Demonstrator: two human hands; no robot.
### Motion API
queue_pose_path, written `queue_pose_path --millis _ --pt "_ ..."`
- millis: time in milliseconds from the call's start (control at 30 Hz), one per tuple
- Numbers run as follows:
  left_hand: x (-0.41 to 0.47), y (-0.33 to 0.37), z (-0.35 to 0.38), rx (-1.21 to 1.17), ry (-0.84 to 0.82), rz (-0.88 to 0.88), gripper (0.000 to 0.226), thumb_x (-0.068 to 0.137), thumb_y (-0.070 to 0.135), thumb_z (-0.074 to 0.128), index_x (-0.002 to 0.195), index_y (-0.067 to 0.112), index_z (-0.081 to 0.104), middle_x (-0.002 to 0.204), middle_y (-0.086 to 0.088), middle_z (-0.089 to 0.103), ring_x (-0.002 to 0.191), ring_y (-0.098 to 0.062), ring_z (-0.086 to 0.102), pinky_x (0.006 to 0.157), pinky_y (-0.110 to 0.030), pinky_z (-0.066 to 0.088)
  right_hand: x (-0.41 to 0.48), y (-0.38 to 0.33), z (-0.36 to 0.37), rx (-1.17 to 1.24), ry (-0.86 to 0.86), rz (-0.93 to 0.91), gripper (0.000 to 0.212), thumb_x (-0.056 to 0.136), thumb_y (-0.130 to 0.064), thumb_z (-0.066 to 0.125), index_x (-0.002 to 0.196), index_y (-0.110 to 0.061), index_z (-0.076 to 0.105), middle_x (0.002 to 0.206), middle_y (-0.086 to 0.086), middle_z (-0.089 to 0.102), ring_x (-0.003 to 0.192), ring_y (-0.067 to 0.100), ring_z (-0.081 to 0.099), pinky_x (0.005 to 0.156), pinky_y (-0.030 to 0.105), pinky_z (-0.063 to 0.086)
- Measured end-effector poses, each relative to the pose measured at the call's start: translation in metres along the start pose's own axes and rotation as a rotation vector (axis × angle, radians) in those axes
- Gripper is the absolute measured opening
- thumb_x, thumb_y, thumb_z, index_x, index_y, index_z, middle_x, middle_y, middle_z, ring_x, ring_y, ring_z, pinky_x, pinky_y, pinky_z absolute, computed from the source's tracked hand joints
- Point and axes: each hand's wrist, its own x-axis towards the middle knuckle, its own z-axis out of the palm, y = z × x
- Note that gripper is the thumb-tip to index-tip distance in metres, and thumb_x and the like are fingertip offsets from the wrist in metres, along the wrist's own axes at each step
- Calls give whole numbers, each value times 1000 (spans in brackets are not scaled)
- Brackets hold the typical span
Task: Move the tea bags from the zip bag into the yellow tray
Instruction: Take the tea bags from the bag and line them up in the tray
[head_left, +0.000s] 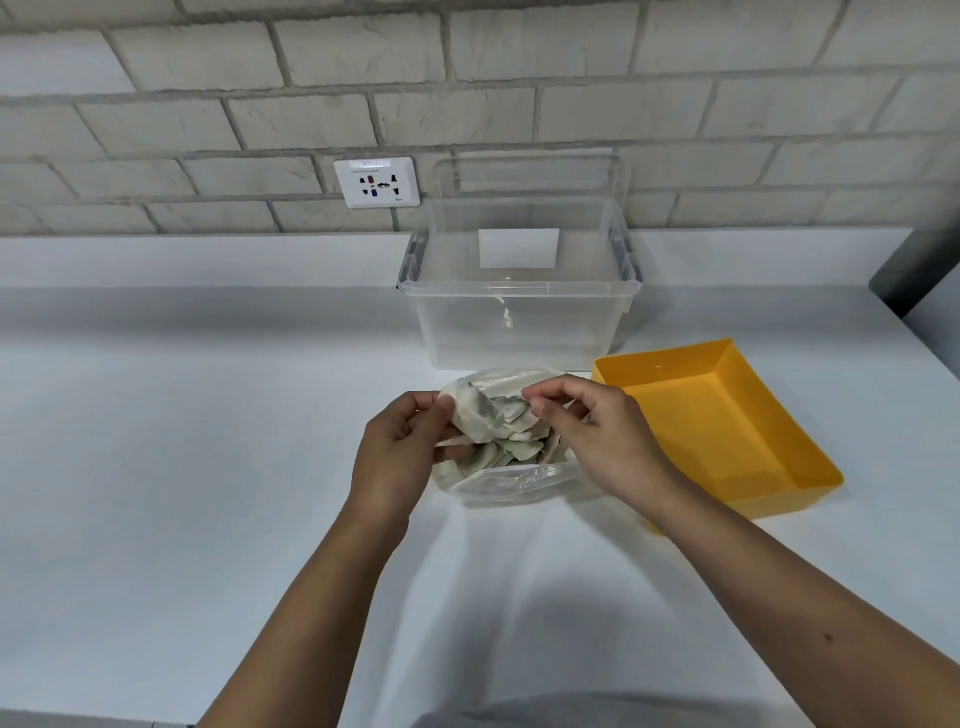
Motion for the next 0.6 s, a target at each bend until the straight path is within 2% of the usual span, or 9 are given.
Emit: queue_pose_path --millis 67,200,300,367,467,533,600 --pt "1 0 0 -74 -15 -42 20 101 19 55 104 4 68 95 -15 77 89 -32 75 92 -43 57 0 -5 0 51 -37 40 15 93 -26 63 103 -21 74 89 -13 72 74 -5 61 67 10 46" --pt "0 0 5 -168 -57 -76 20 101 16 54 105 1 67 99 -18 76 92 -32 73 88 -39 60 0 -7 3 100 -135 98 19 88 -32 69 103 -21 74 94 -8 74 88 6 68 76 19 53" --pt "-1 -1 9 -247 -83 -100 19 101 14 53 106 1 66 100 -16 76 91 -27 73 83 -32 61 -1 -8 8 107 -142 133 24 80 -34 77 96 -17 75 86 -8 73 78 3 67 69 16 49" --pt "-2 -1 11 -289 -98 -111 17 101 13 54 104 2 67 97 -15 76 88 -23 74 80 -29 61 0 -8 9 117 -84 138 19 78 -30 80 87 -13 74 78 -10 70 67 -1 62 63 14 45" --pt "-2 -5 11 -263 -105 -115 14 100 12 56 103 4 67 97 -16 76 90 -24 74 80 -30 61 4 -9 4 161 -19 131 12 82 -22 77 86 -12 72 78 -3 71 64 1 60 61 17 46" --pt "-3 -8 8 -161 -100 -79 12 97 10 60 107 8 67 101 -16 76 96 -28 73 86 -35 60 8 -14 -2 96 4 62 6 85 -21 73 88 -16 70 76 -9 68 62 1 58 61 18 46" --pt "-2 -10 5 -27 -82 -7 23 92 11 68 114 16 66 104 -7 76 95 -23 73 88 -38 59 13 -19 -11 -163 -38 -74 4 88 -23 71 89 -20 69 79 -11 68 70 4 61 65 21 48"
